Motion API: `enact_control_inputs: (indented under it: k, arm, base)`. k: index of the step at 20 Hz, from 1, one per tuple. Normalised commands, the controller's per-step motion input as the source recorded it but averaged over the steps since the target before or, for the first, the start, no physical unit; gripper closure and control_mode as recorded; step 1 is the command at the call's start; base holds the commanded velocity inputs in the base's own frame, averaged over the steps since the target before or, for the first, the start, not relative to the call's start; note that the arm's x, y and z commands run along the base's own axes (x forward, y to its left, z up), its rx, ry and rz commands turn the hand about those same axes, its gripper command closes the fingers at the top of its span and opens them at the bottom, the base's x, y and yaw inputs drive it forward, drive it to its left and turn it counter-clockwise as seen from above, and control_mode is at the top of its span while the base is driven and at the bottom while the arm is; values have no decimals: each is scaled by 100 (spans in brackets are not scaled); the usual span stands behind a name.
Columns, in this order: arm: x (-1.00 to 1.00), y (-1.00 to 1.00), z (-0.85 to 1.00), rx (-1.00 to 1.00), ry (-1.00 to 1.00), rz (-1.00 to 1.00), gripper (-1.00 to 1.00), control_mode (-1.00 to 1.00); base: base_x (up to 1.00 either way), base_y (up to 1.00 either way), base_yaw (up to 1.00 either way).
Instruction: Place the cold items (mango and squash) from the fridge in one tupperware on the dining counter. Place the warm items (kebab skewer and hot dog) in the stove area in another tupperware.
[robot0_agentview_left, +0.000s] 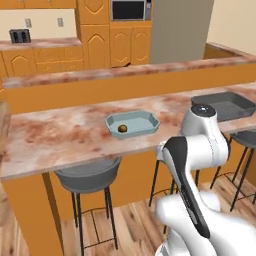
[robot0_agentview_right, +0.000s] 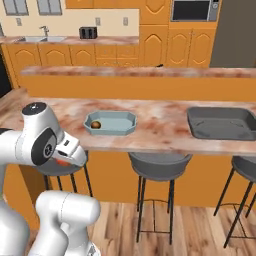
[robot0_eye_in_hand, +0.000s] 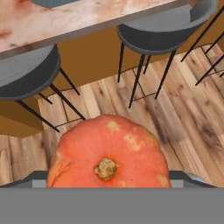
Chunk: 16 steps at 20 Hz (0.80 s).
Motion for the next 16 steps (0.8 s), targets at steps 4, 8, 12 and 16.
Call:
enact_control_inputs:
  k: [4,8,12,16]
  arm:
    - [0,0,0,0,0,0,100,100]
    - [0,0,0,0,0,0,100,100]
    - [0,0,0,0,0,0,100,100]
    - [0,0,0,0,0,0,100,100]
  base:
    - [34,-53,24]
    - [64,0,25]
    - [74,27,0]
    - [58,8,0]
